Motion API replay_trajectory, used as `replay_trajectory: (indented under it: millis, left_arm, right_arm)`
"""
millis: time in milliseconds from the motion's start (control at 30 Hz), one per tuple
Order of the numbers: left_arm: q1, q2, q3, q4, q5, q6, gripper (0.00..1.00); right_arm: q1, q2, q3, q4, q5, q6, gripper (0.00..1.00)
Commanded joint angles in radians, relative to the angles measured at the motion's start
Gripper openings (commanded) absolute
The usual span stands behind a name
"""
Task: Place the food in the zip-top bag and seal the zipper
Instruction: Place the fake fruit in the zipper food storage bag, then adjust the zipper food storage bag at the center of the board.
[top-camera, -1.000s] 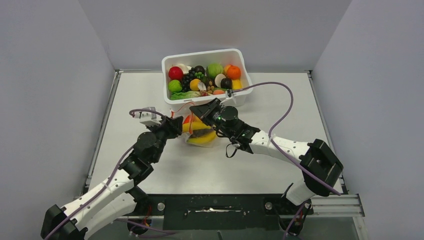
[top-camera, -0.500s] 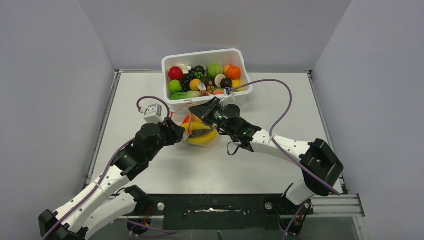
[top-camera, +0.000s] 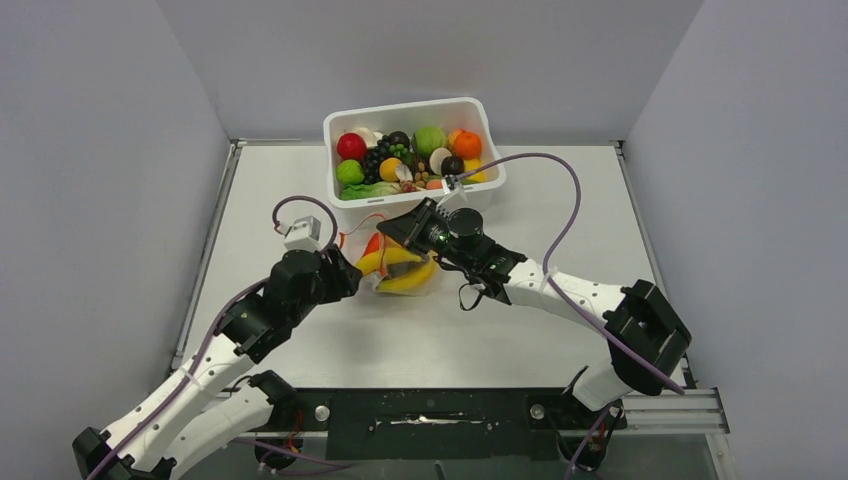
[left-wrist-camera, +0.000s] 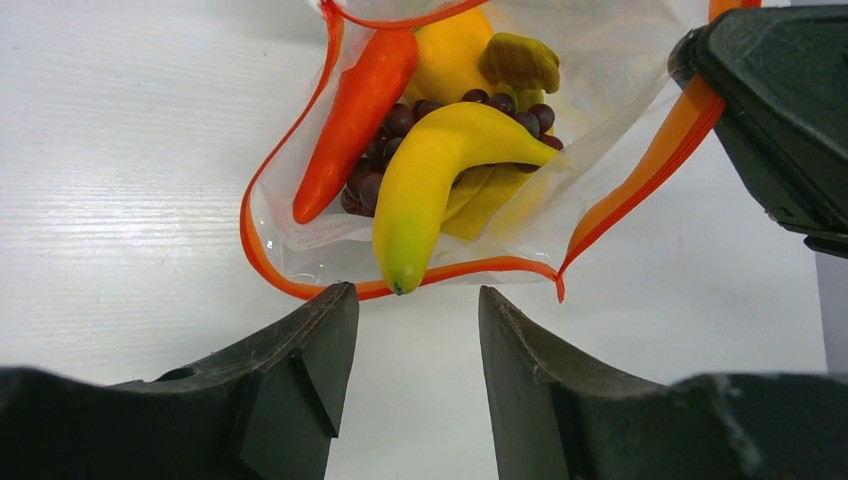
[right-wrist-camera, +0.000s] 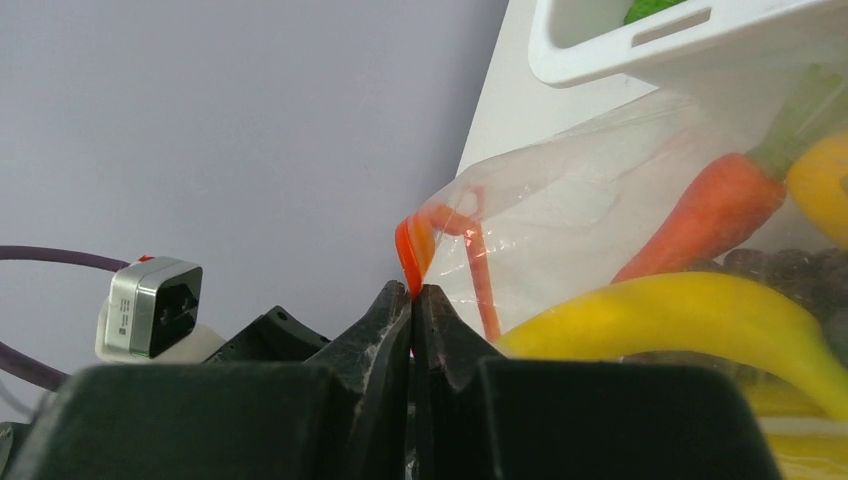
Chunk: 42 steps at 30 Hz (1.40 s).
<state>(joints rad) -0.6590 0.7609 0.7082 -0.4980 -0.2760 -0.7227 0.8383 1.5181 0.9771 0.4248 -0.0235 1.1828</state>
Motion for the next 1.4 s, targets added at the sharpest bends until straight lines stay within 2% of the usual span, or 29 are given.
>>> replay_trajectory:
  millis: [0, 367, 667, 733, 900, 1000, 1167, 1367]
  left_arm:
    - [0.005, -0.009, 0.061, 0.022, 0.012, 0.003, 0.47]
    - [0.008, 0.054, -0.038, 0.166, 0.004, 0.007, 0.46]
    - [0.013, 0.138, -0.119, 0.300, 0.114, -0.045, 0.43]
    - [0.013, 0.155, -0.115, 0.301, 0.118, -0.042, 0.38]
    - [0.013, 0.144, -0.096, 0.288, 0.080, -0.031, 0.11]
    - [0.012, 0.101, -0.103, 0.319, 0.027, -0.019, 0.02]
    - [0.012, 0.054, -0.127, 0.404, -0.047, 0.002, 0.00]
    - [0.012, 0.110, -0.184, 0.547, -0.009, 0.073, 0.00]
  right_arm:
    - [-0.001, -0.077, 0.002, 0.046, -0.037, -0.036, 0.00]
    - [0.011, -0.085, 0.028, -0.027, -0.080, -0.085, 0.00]
    - [0.016, -0.074, 0.044, -0.043, -0.093, -0.087, 0.00]
    - [0.018, -0.079, 0.042, -0.046, -0.090, -0.089, 0.00]
    - [0.024, -0.091, 0.029, -0.056, -0.088, -0.094, 0.00]
    - [0.024, -0.095, 0.020, -0.071, -0.110, -0.104, 0.00]
    - [0.030, -0.102, 0.011, -0.083, -0.127, -0.114, 0.00]
    - [0.043, -0.088, 0.035, -0.080, -0.138, -0.113, 0.00]
